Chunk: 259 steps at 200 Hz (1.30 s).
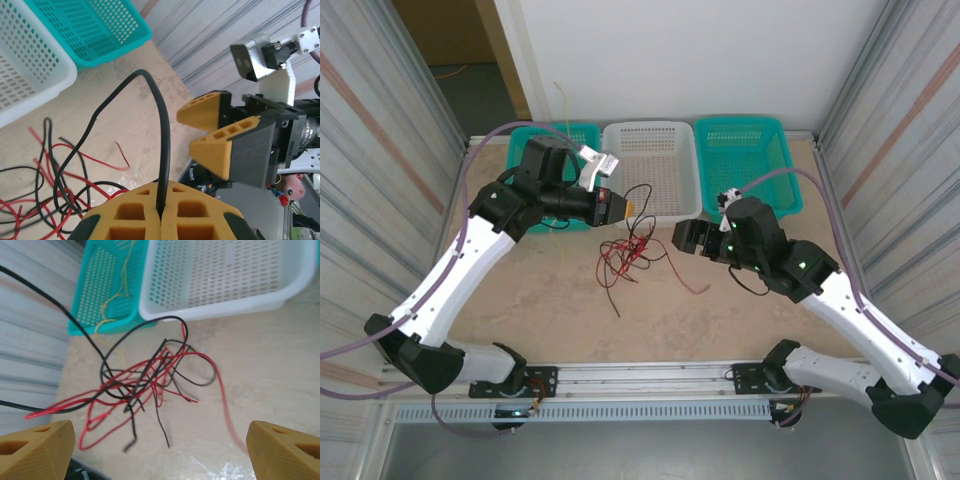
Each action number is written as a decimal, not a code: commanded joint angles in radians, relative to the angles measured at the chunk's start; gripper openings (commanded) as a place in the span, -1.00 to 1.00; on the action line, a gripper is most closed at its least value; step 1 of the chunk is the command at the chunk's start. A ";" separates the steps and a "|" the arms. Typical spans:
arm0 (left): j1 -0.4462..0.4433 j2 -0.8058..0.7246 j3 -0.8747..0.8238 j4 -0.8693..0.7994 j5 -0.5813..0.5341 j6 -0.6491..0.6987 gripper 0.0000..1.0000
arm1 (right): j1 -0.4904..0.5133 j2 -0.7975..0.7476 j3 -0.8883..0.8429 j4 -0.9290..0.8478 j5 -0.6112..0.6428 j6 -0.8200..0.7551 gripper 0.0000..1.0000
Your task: Untangle the cables
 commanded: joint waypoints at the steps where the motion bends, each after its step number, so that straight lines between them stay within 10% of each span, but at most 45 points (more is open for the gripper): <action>1: 0.009 -0.015 0.028 0.018 0.074 -0.022 -1.00 | 0.072 0.076 0.072 0.082 -0.025 -0.080 0.73; 71: 0.019 0.003 0.046 0.061 0.104 -0.078 -1.00 | 0.197 0.282 0.215 0.120 0.162 -0.194 0.48; 159: 0.135 0.012 0.133 0.143 0.191 -0.189 -1.00 | 0.086 0.330 -0.222 0.311 0.101 0.027 -0.04; 259: 0.191 0.130 0.185 0.202 0.128 -0.163 -1.00 | 0.063 0.071 -0.262 0.029 0.314 0.110 0.53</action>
